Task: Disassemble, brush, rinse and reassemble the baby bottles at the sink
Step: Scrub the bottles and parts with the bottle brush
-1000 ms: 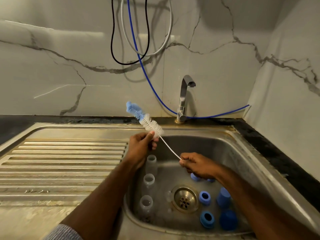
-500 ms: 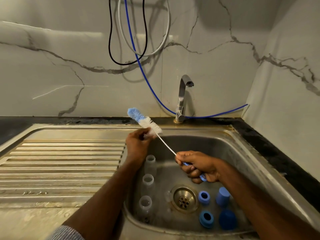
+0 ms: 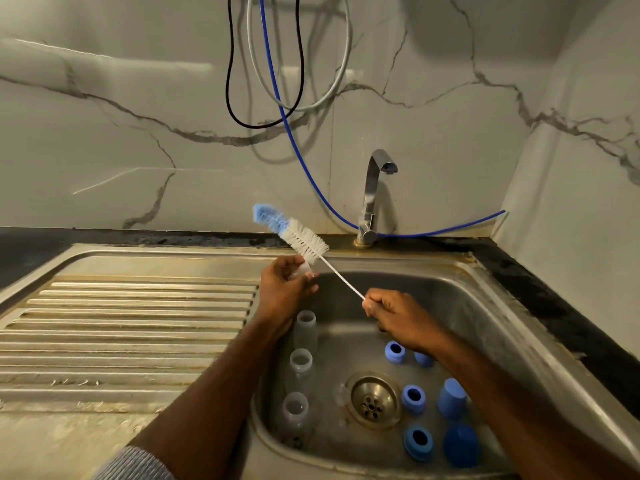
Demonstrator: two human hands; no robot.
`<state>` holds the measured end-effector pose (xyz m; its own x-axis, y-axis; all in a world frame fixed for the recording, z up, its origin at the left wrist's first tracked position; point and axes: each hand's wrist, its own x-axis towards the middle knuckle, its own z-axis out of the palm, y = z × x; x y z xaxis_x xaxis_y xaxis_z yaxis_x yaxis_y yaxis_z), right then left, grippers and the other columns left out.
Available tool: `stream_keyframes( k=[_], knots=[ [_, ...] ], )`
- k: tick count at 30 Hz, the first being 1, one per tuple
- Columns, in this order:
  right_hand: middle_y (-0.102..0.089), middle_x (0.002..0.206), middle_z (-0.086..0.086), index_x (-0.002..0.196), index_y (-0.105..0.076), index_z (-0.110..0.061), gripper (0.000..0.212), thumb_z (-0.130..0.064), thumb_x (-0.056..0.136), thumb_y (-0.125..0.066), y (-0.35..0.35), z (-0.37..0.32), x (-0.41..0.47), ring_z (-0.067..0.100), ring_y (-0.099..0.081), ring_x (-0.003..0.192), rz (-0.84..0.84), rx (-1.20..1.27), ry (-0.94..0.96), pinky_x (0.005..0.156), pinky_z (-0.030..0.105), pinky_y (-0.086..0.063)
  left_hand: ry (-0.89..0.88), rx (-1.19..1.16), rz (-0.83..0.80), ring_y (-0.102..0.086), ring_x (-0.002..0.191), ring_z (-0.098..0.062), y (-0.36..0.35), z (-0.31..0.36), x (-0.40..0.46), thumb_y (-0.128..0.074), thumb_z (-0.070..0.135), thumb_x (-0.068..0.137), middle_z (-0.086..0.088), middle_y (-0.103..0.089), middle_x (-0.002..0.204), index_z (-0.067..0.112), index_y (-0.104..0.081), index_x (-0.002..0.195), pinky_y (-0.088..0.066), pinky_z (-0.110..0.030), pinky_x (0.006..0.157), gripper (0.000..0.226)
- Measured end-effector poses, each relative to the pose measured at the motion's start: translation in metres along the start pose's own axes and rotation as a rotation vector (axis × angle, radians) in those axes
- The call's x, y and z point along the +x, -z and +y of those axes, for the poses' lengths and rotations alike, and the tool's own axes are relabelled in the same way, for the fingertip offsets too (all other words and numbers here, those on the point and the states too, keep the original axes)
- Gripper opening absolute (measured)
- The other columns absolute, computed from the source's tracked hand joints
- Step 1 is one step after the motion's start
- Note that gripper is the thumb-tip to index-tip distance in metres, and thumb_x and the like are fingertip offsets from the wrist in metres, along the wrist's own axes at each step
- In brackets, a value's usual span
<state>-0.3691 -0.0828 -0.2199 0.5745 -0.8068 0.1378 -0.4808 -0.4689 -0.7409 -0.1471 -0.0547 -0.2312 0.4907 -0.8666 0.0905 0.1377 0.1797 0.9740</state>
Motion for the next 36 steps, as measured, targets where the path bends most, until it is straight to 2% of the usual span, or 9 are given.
stream_keyframes(
  k=[5, 9, 11, 15, 19, 24, 30, 33, 36],
  knots=[
    [-0.054, 0.064, -0.006, 0.08, -0.058, -0.014, 0.026, -0.025, 0.103, -0.049, 0.002, 0.004, 0.001, 0.003, -0.046, 0.058, 0.045, -0.109, 0.072, 0.059, 0.022, -0.04, -0.048, 0.014, 0.001, -0.071, 0.095, -0.021, 0.003, 0.003, 0.0, -0.068, 0.006, 0.093, -0.006, -0.073, 0.104, 0.021, -0.067, 0.108, -0.059, -0.033, 0.077, 0.021],
    [-0.052, 0.061, -0.009, 0.082, -0.059, -0.012, 0.025, -0.024, 0.103, -0.05, 0.003, 0.007, 0.0, 0.0, -0.045, 0.057, 0.006, -0.112, 0.04, 0.058, 0.017, -0.038, 0.054, -0.266, 0.051, -0.07, 0.089, -0.017, 0.005, 0.011, 0.001, -0.063, 0.004, 0.095, -0.009, -0.074, 0.105, 0.008, -0.066, 0.114, -0.054, -0.024, 0.063, 0.02],
    [-0.051, 0.06, -0.012, 0.082, -0.059, -0.012, 0.025, -0.024, 0.103, -0.05, 0.003, 0.007, 0.001, 0.0, -0.044, 0.056, -0.011, -0.089, 0.031, 0.058, 0.017, -0.037, 0.105, -0.407, 0.084, -0.07, 0.094, -0.02, 0.005, 0.012, 0.004, -0.063, 0.006, 0.096, -0.012, -0.073, 0.108, 0.008, -0.066, 0.113, -0.056, -0.028, 0.069, 0.017],
    [-0.049, 0.062, -0.007, 0.082, -0.057, -0.009, 0.027, -0.023, 0.104, -0.049, -0.003, 0.006, 0.001, 0.004, -0.042, 0.057, -0.039, 0.013, 0.024, 0.058, 0.022, -0.038, 0.169, -0.599, 0.069, -0.072, 0.106, -0.03, 0.004, 0.012, 0.004, -0.062, 0.01, 0.097, -0.014, -0.075, 0.11, 0.004, -0.064, 0.114, -0.059, -0.048, 0.09, 0.019],
    [-0.047, 0.061, -0.005, 0.076, -0.055, -0.016, 0.029, -0.023, 0.103, -0.049, -0.003, 0.006, 0.001, 0.008, -0.041, 0.056, -0.006, 0.065, 0.025, 0.056, 0.027, -0.036, 0.196, -0.688, 0.05, -0.072, 0.107, -0.032, -0.004, 0.014, 0.0, -0.056, 0.006, 0.099, -0.019, -0.072, 0.115, 0.0, -0.061, 0.119, -0.062, -0.044, 0.085, 0.021],
    [-0.047, 0.061, -0.004, 0.073, -0.054, -0.022, 0.03, -0.024, 0.103, -0.05, -0.002, 0.008, 0.002, 0.011, -0.041, 0.056, -0.009, 0.07, 0.032, 0.056, 0.031, -0.037, 0.181, -0.668, 0.038, -0.073, 0.105, -0.028, -0.007, 0.014, -0.001, -0.057, 0.009, 0.099, -0.016, -0.076, 0.107, 0.003, -0.065, 0.114, -0.059, -0.045, 0.091, 0.017],
    [-0.047, 0.059, -0.008, 0.074, -0.051, -0.021, 0.03, -0.027, 0.104, -0.049, -0.01, 0.002, 0.005, 0.007, -0.043, 0.056, 0.038, 0.035, 0.05, 0.058, 0.032, -0.04, 0.125, -0.415, -0.079, -0.069, 0.089, -0.022, -0.022, 0.005, -0.012, -0.057, 0.009, 0.099, -0.016, -0.069, 0.095, -0.004, -0.064, 0.117, -0.058, -0.042, 0.095, 0.023],
    [-0.048, 0.06, -0.007, 0.074, -0.051, -0.021, 0.03, -0.026, 0.103, -0.05, -0.003, 0.005, 0.003, 0.009, -0.043, 0.057, 0.071, 0.009, 0.033, 0.06, 0.034, -0.041, 0.138, -0.45, -0.003, -0.069, 0.085, -0.022, -0.029, 0.01, -0.013, -0.058, 0.01, 0.099, -0.014, -0.069, 0.09, -0.003, -0.065, 0.113, -0.06, -0.04, 0.092, 0.02],
    [-0.051, 0.063, -0.005, 0.078, -0.057, -0.017, 0.027, -0.025, 0.103, -0.05, 0.007, 0.012, -0.001, 0.009, -0.045, 0.06, -0.002, -0.05, -0.001, 0.062, 0.032, -0.042, 0.122, -0.477, 0.122, -0.072, 0.085, -0.021, -0.011, 0.015, -0.004, -0.061, 0.012, 0.098, -0.014, -0.073, 0.093, 0.002, -0.067, 0.106, -0.062, -0.036, 0.082, 0.014]
  ],
)
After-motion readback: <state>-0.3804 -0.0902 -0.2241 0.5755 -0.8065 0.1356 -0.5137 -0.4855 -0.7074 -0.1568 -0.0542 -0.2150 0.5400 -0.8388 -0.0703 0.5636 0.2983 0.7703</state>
